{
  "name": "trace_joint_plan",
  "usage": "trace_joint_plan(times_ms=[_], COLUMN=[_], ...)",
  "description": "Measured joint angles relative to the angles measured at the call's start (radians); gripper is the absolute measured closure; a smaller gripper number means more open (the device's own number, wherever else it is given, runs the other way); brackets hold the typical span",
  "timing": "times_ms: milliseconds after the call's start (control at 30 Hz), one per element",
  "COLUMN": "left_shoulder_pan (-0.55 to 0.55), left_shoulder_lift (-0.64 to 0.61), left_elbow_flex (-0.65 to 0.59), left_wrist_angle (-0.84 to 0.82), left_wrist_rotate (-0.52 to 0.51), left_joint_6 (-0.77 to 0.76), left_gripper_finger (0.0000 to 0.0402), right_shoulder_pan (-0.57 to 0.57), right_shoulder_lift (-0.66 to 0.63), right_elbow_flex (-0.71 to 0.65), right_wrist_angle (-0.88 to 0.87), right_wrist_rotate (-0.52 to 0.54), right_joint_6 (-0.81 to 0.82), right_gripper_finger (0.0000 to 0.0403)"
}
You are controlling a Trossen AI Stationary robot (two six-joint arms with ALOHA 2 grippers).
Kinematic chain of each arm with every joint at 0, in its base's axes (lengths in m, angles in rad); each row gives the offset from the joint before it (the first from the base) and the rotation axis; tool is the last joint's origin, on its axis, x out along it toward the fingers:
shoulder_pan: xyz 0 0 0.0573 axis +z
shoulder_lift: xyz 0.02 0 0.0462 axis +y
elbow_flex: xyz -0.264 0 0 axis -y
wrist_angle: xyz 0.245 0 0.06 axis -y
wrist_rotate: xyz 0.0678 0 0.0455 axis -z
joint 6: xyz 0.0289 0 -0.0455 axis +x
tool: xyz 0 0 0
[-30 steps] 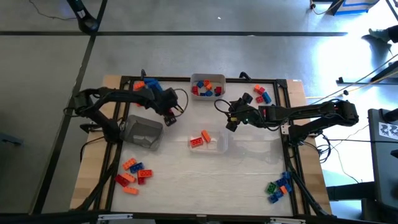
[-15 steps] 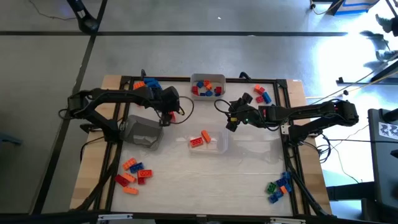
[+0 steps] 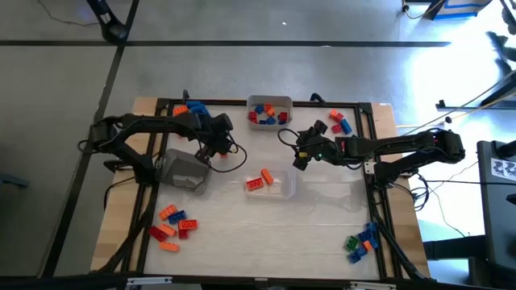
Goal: Sort blocks by size
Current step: Put the big orange game piece into the transparent bin
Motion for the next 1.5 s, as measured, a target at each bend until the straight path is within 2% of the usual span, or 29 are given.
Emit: trace_joint_plan(times_ms=[567, 900, 1033, 1367, 1500], left_shoulder_pan=[0.026, 0.027, 0.024, 0.013, 0.011], left_shoulder_lift=[0.166, 0.180, 0.182, 0.182, 0.182], left_elbow_flex=[0.000, 0.001, 0.001, 0.001, 0.001], left_wrist_angle=[0.058, 0.084, 0.096, 0.085, 0.084], left_wrist_rotate=[0.001, 0.003, 0.001, 0.002, 0.001], left_joint_6=[0.080, 0.017, -0.015, -0.035, -0.048], left_gripper_finger=[0.0192, 0.0194, 0.0218, 0.0317, 0.0324], right_shoulder_pan=[0.000, 0.000, 0.000, 0.000, 0.000], right_shoulder_lift=[0.000, 0.000, 0.000, 0.000, 0.000], right_elbow_flex=[0.000, 0.000, 0.000, 0.000, 0.000], right_wrist_angle=[0.000, 0.000, 0.000, 0.000, 0.000], right_wrist_rotate=[0.000, 0.000, 0.000, 0.000, 0.000], right_joint_6=[0.000, 0.000, 0.000, 0.000, 0.000], right_gripper_finger=[0.0142, 0.0142, 0.0142, 0.0142, 0.0142])
